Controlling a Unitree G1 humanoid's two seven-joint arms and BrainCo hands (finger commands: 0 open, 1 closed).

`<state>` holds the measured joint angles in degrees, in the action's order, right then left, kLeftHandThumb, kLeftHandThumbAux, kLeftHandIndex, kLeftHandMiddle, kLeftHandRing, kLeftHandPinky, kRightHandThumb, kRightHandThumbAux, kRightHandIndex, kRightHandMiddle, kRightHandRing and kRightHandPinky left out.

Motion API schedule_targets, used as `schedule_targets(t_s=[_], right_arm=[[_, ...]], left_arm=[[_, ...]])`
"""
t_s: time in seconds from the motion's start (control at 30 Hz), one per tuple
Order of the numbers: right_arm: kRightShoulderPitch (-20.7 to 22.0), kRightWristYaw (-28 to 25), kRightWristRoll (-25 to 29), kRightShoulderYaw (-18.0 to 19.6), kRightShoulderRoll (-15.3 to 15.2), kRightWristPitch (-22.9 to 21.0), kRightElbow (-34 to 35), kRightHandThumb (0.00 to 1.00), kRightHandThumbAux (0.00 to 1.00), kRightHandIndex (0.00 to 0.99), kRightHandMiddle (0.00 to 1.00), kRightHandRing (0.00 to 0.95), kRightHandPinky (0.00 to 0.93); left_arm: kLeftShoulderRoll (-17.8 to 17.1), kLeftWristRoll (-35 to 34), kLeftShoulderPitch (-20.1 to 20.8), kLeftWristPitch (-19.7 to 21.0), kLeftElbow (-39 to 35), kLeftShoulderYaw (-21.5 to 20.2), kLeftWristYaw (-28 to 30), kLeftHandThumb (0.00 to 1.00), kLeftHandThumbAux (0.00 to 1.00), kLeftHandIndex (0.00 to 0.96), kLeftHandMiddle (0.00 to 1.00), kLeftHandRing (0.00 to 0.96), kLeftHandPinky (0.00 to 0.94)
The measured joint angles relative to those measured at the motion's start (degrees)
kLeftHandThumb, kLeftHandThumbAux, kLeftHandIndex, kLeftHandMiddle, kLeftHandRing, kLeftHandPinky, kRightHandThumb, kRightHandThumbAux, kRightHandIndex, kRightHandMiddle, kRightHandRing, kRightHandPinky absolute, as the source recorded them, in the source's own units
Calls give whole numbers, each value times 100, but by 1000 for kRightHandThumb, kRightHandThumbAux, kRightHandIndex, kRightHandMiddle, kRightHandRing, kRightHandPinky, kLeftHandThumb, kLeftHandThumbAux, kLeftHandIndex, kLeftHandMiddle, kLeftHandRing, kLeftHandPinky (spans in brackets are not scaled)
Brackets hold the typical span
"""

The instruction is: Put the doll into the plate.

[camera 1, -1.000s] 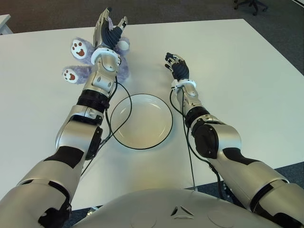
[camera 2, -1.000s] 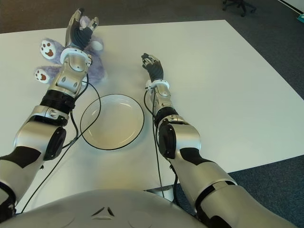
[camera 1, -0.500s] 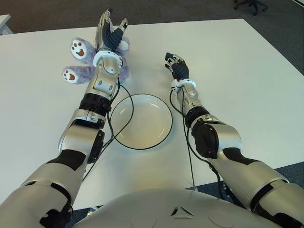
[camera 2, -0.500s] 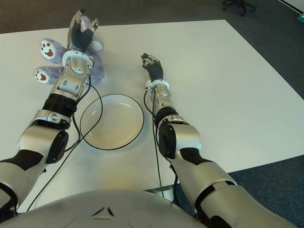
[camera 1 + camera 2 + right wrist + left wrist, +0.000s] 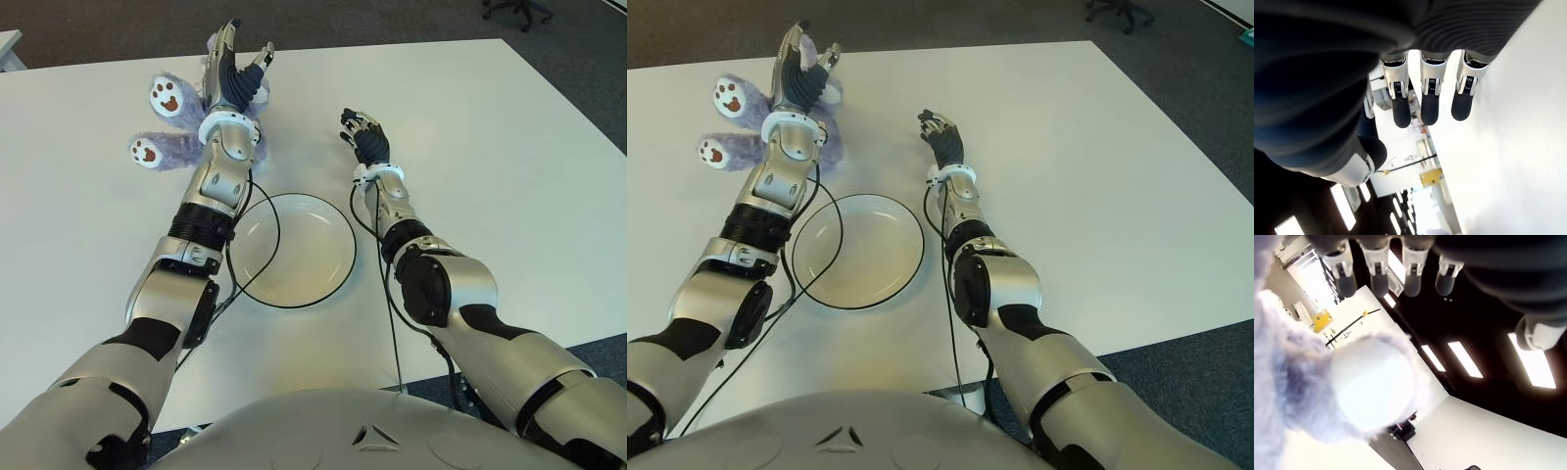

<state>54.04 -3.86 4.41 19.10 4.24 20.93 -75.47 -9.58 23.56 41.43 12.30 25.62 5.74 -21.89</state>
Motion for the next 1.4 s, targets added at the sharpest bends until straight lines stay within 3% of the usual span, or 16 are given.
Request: schedule_targets(t_s=[0.1, 0.43, 0.8, 1.07, 1.23, 1.4], right_arm=[[0, 39, -46, -22, 1, 27, -7, 700, 732, 404, 155, 124, 148], [0, 71, -142, -68, 4, 79, -40, 703, 731, 404, 168, 132, 152], [4, 138, -198, -96, 4, 83, -37, 701, 730, 404, 160, 128, 155], [9, 136, -192, -76, 3, 48, -37, 700, 731, 406, 156, 123, 155], [20, 137, -192, -64, 4, 28, -38, 700, 731, 406, 161, 128, 159], [22, 122, -191, -57, 5, 28, -37, 699, 730, 406, 162, 129, 146]], left_arm=[[136, 110, -38, 220, -271, 47, -5, 346, 280, 0, 0, 0, 0], [135, 149, -23, -40, -171, 107, -9, 388, 274, 0, 0, 0, 0], [2, 706, 162, 15, -3, 479, -9, 332, 258, 0, 7, 19, 28], [-119, 936, 42, 257, -772, 588, 155, 348, 273, 0, 0, 3, 37], [-130, 1051, -149, 401, -1035, 597, 156, 334, 275, 0, 0, 28, 132], [-173, 1268, -367, 704, -1518, 607, 198, 332, 295, 0, 0, 60, 161]])
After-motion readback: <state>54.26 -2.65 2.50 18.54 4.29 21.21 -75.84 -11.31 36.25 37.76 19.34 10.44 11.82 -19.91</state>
